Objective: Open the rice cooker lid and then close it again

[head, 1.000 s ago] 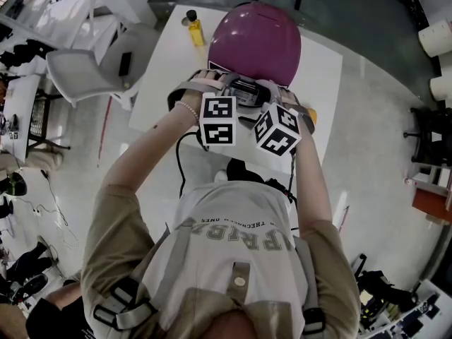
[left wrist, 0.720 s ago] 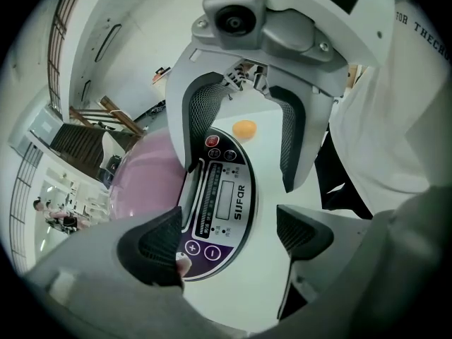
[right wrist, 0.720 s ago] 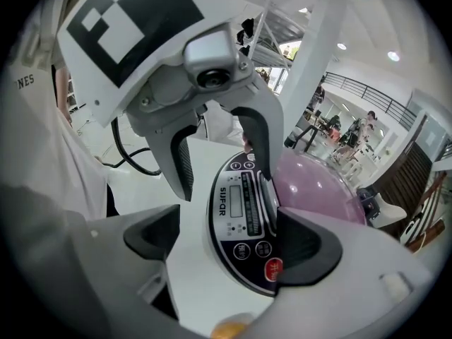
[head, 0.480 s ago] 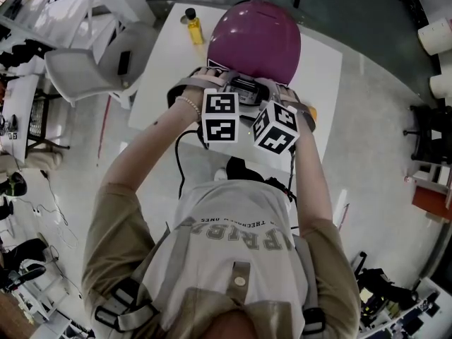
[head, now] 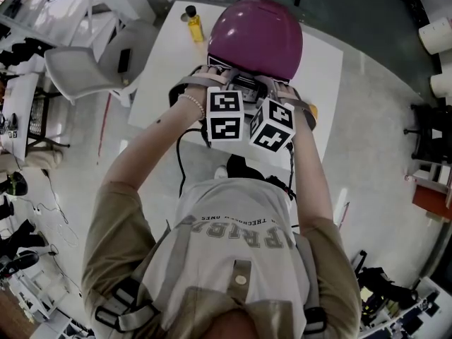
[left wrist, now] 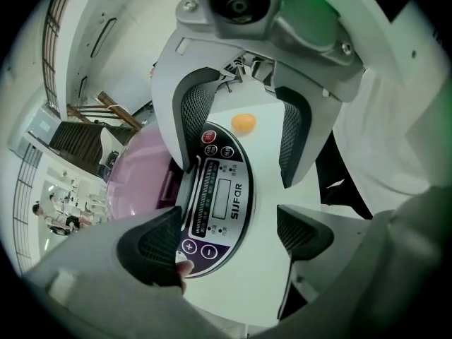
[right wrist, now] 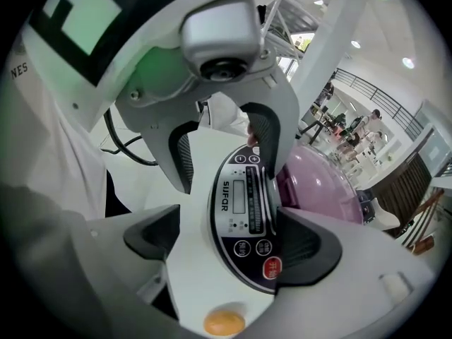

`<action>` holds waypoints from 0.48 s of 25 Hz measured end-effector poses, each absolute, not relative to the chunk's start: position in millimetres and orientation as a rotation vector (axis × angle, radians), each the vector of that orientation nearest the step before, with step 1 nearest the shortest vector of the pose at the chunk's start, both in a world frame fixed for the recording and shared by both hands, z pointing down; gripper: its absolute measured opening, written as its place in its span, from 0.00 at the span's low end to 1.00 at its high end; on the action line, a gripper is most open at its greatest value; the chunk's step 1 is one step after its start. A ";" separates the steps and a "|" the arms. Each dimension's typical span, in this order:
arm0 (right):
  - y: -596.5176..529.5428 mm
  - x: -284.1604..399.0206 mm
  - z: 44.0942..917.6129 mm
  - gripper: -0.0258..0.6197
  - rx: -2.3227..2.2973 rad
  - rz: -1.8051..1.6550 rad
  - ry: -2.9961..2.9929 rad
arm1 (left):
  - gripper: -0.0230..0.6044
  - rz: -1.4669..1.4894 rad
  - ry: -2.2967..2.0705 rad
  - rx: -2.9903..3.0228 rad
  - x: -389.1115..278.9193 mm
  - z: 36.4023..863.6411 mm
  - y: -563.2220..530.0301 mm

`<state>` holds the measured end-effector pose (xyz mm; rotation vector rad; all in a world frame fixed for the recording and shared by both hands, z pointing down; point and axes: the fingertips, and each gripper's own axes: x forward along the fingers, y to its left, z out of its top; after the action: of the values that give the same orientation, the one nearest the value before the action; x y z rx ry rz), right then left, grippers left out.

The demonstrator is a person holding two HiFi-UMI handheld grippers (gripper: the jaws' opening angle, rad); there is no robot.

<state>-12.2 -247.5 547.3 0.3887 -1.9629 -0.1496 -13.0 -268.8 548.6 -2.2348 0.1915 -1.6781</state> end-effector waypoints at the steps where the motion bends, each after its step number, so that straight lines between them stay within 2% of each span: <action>1: -246.9 -11.9 548.2 0.69 0.386 -0.155 -1.957 | 0.73 -1.677 0.194 -2.238 -12.9 548.9 -268.2; 12: -245.8 -10.7 546.1 0.69 0.390 -0.146 -1.969 | 0.73 -1.668 0.217 -2.257 -9.8 547.1 -267.7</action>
<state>-10.7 -245.8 546.1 0.3898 -1.9694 -0.1458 -9.8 -267.7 547.1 -2.2565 0.2168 -1.6677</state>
